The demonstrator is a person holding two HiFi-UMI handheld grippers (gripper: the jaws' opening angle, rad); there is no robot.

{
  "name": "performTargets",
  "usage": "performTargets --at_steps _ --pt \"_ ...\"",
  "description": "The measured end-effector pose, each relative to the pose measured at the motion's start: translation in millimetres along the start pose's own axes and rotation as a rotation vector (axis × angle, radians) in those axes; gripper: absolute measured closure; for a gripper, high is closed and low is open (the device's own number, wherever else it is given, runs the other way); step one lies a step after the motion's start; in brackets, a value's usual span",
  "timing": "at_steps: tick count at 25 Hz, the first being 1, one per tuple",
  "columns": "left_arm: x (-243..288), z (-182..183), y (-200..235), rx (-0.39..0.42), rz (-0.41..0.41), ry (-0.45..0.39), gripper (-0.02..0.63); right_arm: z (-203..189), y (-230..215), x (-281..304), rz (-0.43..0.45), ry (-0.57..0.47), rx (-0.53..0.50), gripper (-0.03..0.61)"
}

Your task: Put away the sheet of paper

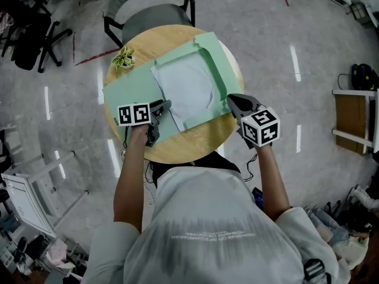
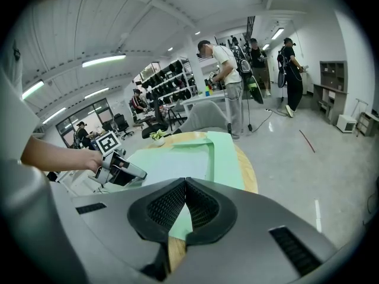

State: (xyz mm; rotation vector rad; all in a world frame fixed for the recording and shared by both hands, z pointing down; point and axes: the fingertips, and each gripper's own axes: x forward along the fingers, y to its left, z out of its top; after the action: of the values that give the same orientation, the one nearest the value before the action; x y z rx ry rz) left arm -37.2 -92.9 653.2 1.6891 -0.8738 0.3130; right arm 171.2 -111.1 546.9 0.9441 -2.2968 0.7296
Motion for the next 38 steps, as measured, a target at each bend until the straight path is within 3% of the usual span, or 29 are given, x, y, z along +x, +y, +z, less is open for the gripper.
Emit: performTargets --at_steps 5,7,11,16,24,31,36,38 --pt "4 -2 4 0.078 0.075 -0.013 0.486 0 2 0 0.001 0.001 -0.003 0.551" --pt "8 -1 0 0.083 0.072 -0.025 0.549 -2 0 -1 -0.003 0.002 -0.001 0.551" --pt "20 2 -11 0.065 0.040 -0.040 0.577 -7 -7 -5 -0.017 0.004 0.010 0.551" --pt "35 9 -23 0.045 0.007 -0.067 0.578 -16 -16 -10 -0.034 0.014 0.024 0.551" --pt "59 15 -42 0.054 -0.024 -0.042 0.578 -15 -26 -15 -0.042 0.009 0.031 0.551" --pt "79 19 -54 0.107 -0.048 0.005 0.578 -21 -32 -28 -0.079 -0.001 0.053 0.551" --pt "82 24 -65 0.156 -0.078 -0.004 0.575 -28 -28 -39 -0.117 -0.020 0.082 0.551" --pt "77 24 -70 0.173 -0.089 -0.010 0.532 -30 -23 -47 -0.135 -0.028 0.097 0.551"
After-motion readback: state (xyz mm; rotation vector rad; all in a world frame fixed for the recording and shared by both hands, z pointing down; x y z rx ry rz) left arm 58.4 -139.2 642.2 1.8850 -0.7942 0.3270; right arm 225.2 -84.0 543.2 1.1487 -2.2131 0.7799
